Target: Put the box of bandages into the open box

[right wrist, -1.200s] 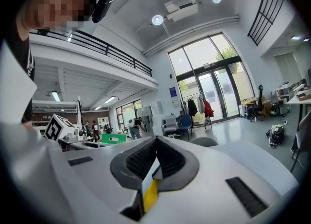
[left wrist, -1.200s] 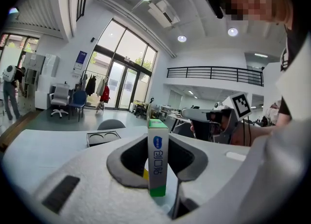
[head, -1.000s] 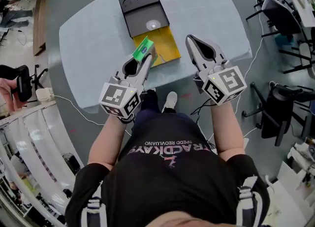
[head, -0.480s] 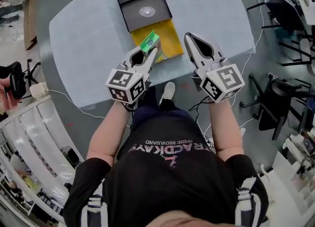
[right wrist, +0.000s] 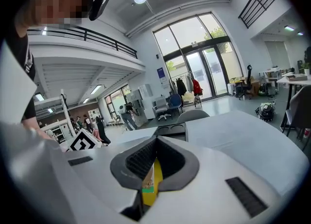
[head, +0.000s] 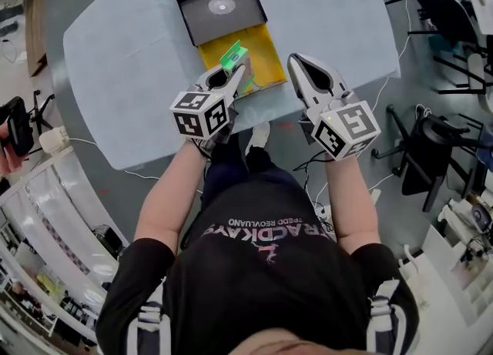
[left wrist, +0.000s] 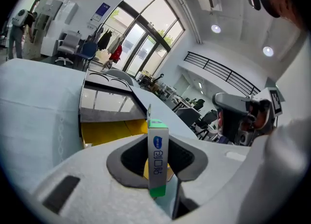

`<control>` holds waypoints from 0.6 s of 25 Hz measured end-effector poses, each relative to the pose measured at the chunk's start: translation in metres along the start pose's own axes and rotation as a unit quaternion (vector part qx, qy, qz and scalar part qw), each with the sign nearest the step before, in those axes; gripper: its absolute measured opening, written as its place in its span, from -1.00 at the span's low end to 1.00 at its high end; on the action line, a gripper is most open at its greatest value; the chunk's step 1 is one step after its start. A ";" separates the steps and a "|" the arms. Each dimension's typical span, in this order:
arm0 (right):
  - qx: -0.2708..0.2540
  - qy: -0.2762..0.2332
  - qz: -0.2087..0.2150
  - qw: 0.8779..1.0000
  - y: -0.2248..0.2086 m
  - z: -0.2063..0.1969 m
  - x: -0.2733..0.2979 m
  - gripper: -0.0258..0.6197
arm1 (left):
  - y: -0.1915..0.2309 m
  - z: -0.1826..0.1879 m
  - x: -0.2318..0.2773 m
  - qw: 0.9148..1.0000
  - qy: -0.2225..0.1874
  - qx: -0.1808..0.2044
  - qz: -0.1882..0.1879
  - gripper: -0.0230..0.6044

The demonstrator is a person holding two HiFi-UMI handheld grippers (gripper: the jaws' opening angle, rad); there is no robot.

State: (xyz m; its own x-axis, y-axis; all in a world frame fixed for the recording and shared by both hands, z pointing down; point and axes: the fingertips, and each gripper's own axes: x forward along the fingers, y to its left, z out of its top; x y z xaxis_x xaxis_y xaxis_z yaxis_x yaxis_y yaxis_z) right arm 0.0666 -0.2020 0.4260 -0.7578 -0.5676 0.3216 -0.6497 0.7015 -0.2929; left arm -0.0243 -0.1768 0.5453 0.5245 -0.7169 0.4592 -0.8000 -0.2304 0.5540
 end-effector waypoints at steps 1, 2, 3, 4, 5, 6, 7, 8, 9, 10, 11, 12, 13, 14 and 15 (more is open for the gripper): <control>0.002 0.002 -0.001 1.000 -0.002 -0.001 0.002 -0.89 | 0.003 -0.002 0.004 1.000 0.005 -0.003 0.001 -0.60; 0.004 0.004 -0.002 1.000 -0.003 -0.002 0.003 -0.89 | 0.005 -0.003 0.008 1.000 0.010 -0.007 0.001 -0.61; 0.006 0.005 -0.004 1.000 -0.005 -0.004 0.004 -0.89 | 0.008 -0.005 0.012 1.000 0.014 -0.010 0.002 -0.60; 0.008 0.007 -0.005 1.000 -0.006 -0.005 0.005 -0.89 | 0.009 -0.007 0.015 1.000 0.018 -0.013 0.002 -0.61; 0.009 0.008 -0.006 1.000 -0.008 -0.007 0.005 -0.89 | 0.010 -0.009 0.018 1.000 0.021 -0.015 0.002 -0.61; 0.011 0.010 -0.007 1.000 -0.011 -0.009 0.005 -0.89 | 0.010 -0.011 0.022 1.000 0.024 -0.017 0.002 -0.61; 0.014 0.011 -0.008 1.000 -0.013 -0.011 0.005 -0.89 | 0.010 -0.013 0.026 0.999 0.028 -0.018 0.002 -0.61; 0.017 0.012 -0.009 1.000 -0.017 -0.013 0.004 -0.89 | 0.009 -0.016 0.030 0.999 0.032 -0.019 0.002 -0.60; 0.020 0.012 -0.010 1.000 -0.021 -0.015 0.004 -0.89 | 0.008 -0.018 0.035 0.999 0.036 -0.018 0.002 -0.61; 0.023 0.013 -0.010 1.000 -0.024 -0.017 0.004 -0.89 | 0.007 -0.021 0.040 0.999 0.040 -0.018 0.002 -0.61; 0.025 0.013 -0.011 1.000 -0.027 -0.018 0.004 -0.89 | 0.007 -0.024 0.045 0.999 0.045 -0.017 0.002 -0.61; 0.027 0.014 -0.011 0.999 -0.029 -0.020 0.004 -0.89 | 0.008 -0.026 0.049 0.999 0.049 -0.017 0.003 -0.60; 0.028 0.014 -0.011 0.999 -0.031 -0.021 0.005 -0.89 | 0.009 -0.028 0.053 0.998 0.053 -0.018 0.003 -0.61; 0.029 0.015 -0.012 0.999 -0.032 -0.022 0.005 -0.89 | 0.010 -0.030 0.056 0.998 0.057 -0.020 0.003 -0.60; 0.031 0.016 -0.012 0.999 -0.034 -0.023 0.006 -0.89 | 0.010 -0.032 0.059 0.998 0.060 -0.022 0.002 -0.61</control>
State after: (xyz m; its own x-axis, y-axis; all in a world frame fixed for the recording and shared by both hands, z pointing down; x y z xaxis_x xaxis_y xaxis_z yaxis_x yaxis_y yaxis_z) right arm 0.0854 -0.2193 0.4585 -0.7402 -0.5696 0.3573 -0.6710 0.6592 -0.3394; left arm 0.0077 -0.2007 0.6004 0.5549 -0.6327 0.5401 -0.7898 -0.1969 0.5809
